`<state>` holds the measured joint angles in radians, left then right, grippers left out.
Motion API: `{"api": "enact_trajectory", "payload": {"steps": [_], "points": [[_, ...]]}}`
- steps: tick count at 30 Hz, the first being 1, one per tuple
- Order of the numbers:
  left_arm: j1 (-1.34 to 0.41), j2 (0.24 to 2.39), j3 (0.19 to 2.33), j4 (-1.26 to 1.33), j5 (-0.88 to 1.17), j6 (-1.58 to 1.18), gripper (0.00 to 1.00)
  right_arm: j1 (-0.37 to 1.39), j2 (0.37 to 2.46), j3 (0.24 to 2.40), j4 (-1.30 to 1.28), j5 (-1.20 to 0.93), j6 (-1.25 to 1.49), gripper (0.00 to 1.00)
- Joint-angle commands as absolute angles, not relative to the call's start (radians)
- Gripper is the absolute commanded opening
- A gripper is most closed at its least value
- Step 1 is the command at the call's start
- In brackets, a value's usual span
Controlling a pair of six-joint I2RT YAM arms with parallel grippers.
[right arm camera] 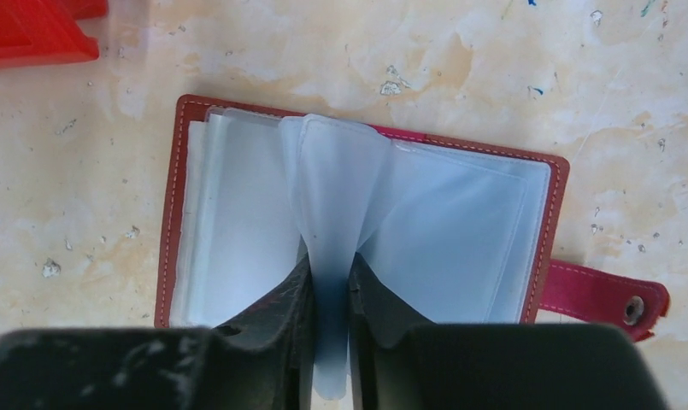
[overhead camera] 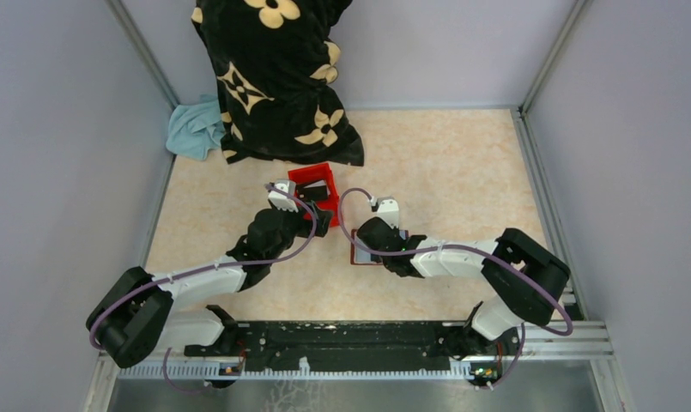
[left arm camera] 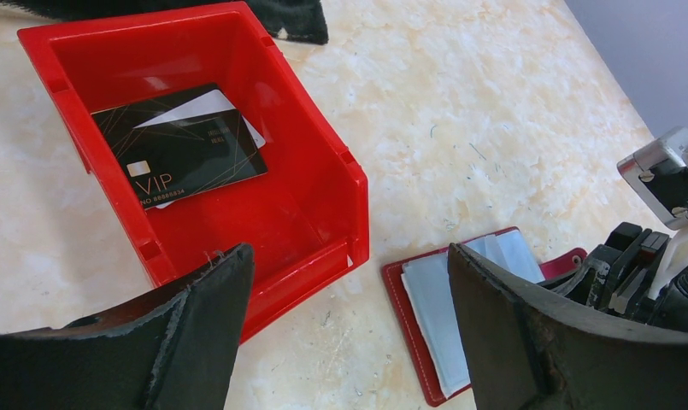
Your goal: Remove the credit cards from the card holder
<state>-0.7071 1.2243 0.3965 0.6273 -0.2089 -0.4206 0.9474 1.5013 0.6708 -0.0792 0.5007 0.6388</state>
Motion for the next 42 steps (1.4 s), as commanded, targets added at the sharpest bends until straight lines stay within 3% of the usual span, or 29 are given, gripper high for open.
{"api": "enact_trajectory", "payload": {"steps": [1,6,13,21,31,33,36,42], "points": [[-0.71,1.229,0.429,0.629,-0.212,-0.405,0.89,0.959,1.488,0.693,-0.074,0.484,0.646,0.13],[-0.709,1.231,0.432,0.629,-0.205,-0.405,0.89,0.947,1.444,0.659,-0.014,0.441,0.644,0.03],[-0.709,1.256,0.441,0.636,-0.161,-0.406,0.87,0.909,1.366,0.599,0.066,0.363,0.646,0.0],[-0.71,1.367,0.507,0.63,0.015,-0.403,0.56,0.865,1.355,0.565,0.134,0.252,0.65,0.0],[-0.726,1.498,0.582,0.611,0.158,-0.414,0.35,0.836,1.359,0.524,0.236,0.132,0.649,0.0],[-0.729,1.526,0.592,0.607,0.17,-0.411,0.25,0.834,1.358,0.52,0.241,0.131,0.649,0.0],[-0.729,1.534,0.594,0.606,0.183,-0.416,0.01,0.823,1.359,0.52,0.249,0.116,0.649,0.0],[-0.729,1.503,0.576,0.613,0.179,-0.405,0.0,0.808,1.37,0.534,0.273,0.102,0.65,0.0]]}}
